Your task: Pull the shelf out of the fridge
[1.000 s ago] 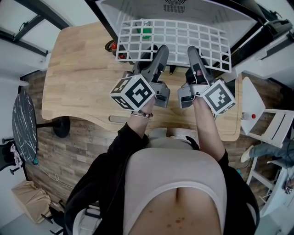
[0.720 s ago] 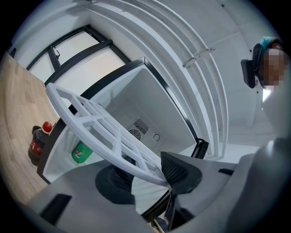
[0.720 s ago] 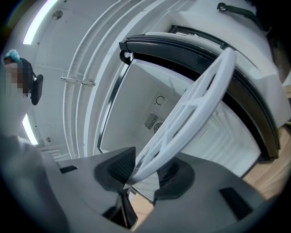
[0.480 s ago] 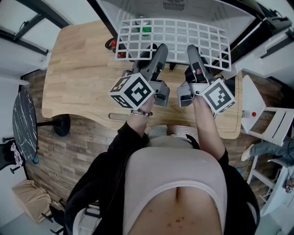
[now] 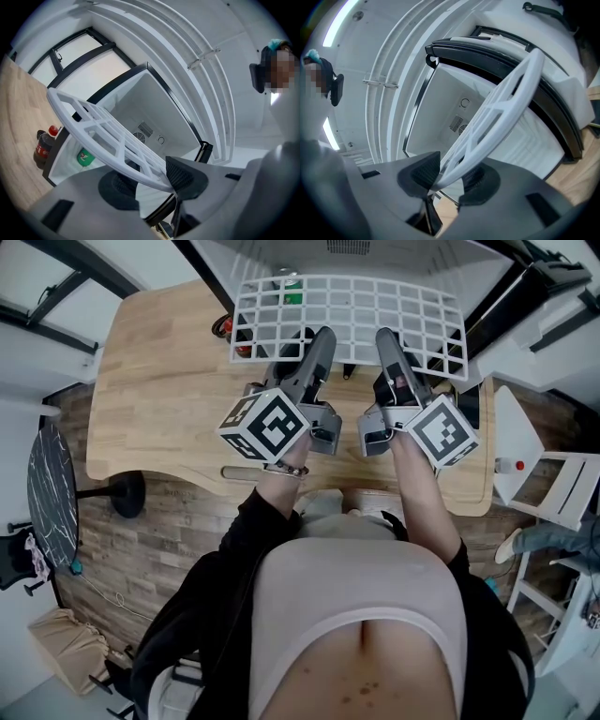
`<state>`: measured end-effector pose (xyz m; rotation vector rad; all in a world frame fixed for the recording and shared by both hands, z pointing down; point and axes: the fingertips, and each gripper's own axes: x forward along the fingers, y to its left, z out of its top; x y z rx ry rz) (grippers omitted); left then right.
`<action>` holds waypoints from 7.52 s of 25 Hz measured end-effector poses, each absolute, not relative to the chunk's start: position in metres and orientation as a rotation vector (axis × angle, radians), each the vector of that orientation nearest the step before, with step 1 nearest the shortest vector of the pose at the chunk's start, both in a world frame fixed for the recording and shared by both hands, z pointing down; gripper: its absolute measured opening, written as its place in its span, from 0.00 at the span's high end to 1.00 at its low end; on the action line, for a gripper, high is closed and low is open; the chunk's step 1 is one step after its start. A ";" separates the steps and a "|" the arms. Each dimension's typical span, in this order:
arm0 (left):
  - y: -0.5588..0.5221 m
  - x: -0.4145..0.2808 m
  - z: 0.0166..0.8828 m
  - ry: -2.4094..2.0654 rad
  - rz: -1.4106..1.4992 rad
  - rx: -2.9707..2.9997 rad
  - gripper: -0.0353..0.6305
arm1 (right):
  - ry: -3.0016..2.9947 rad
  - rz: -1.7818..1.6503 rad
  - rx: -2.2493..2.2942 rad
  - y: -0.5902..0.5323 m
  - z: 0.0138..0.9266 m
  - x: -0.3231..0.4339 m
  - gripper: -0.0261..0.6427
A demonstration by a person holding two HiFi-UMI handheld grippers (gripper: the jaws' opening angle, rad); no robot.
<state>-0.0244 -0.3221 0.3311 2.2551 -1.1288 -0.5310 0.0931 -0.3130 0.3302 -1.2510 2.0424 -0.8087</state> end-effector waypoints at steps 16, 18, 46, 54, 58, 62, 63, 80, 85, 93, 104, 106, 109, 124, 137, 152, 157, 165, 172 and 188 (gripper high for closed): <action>-0.308 -0.025 0.334 -1.137 -0.530 2.236 0.69 | 2.065 -0.808 -1.238 -0.299 0.330 0.091 0.77; -0.306 -0.026 0.334 -1.139 -0.529 2.235 0.69 | 2.066 -0.809 -1.236 -0.297 0.330 0.090 0.77; -0.253 -0.017 0.330 -1.179 -0.551 2.242 0.72 | 2.115 -0.822 -1.267 -0.242 0.334 0.103 0.77; -0.226 -0.011 0.328 -1.194 -0.558 2.242 0.72 | 2.132 -0.809 -1.247 -0.218 0.330 0.109 0.77; -0.213 -0.006 0.328 -1.199 -0.555 2.245 0.72 | 2.137 -0.813 -1.240 -0.205 0.331 0.114 0.77; -0.197 0.000 0.329 -1.204 -0.560 2.243 0.72 | 2.142 -0.817 -1.241 -0.190 0.333 0.120 0.77; -0.193 0.000 0.330 -1.207 -0.563 2.240 0.72 | 2.142 -0.823 -1.240 -0.187 0.334 0.121 0.77; -0.156 0.006 0.332 -1.186 -0.556 2.253 0.72 | 2.139 -0.834 -1.244 -0.148 0.339 0.126 0.77; -0.140 -0.004 0.342 -1.179 -0.542 2.236 0.72 | 2.131 -0.859 -1.257 -0.133 0.347 0.116 0.77; -0.099 -0.037 0.341 -1.173 -0.540 2.238 0.72 | 2.141 -0.842 -1.234 -0.090 0.342 0.080 0.77; -0.038 -0.065 0.332 -1.134 -0.547 2.271 0.72 | 2.123 -0.804 -1.264 -0.026 0.333 0.052 0.77; -0.026 -0.071 0.332 -1.133 -0.548 2.273 0.72 | 2.119 -0.804 -1.270 -0.014 0.334 0.047 0.77; -0.010 -0.081 0.331 -1.137 -0.551 2.272 0.72 | 2.124 -0.800 -1.262 0.001 0.332 0.036 0.77; 0.045 -0.111 0.338 -1.121 -0.550 2.271 0.72 | 2.110 -0.811 -1.271 0.058 0.341 0.007 0.77; 0.059 -0.105 0.337 -1.084 -0.559 2.277 0.72 | 2.094 -0.801 -1.297 0.075 0.340 0.013 0.77; 0.088 -0.073 0.339 -1.110 -0.535 2.259 0.73 | 2.087 -0.829 -1.236 0.101 0.340 0.043 0.77; 0.116 -0.064 0.331 -1.124 -0.566 2.252 0.73 | 2.111 -0.819 -1.243 0.126 0.332 0.054 0.77; 0.161 -0.046 0.334 -1.152 -0.591 2.232 0.73 | 2.138 -0.849 -1.283 0.168 0.340 0.076 0.77; 0.173 -0.037 0.332 -1.152 -0.596 2.231 0.73 | 2.158 -0.824 -1.228 0.180 0.332 0.081 0.77; 0.147 -0.040 0.334 -1.120 -0.599 2.226 0.73 | 2.174 -0.778 -1.338 0.158 0.334 0.081 0.76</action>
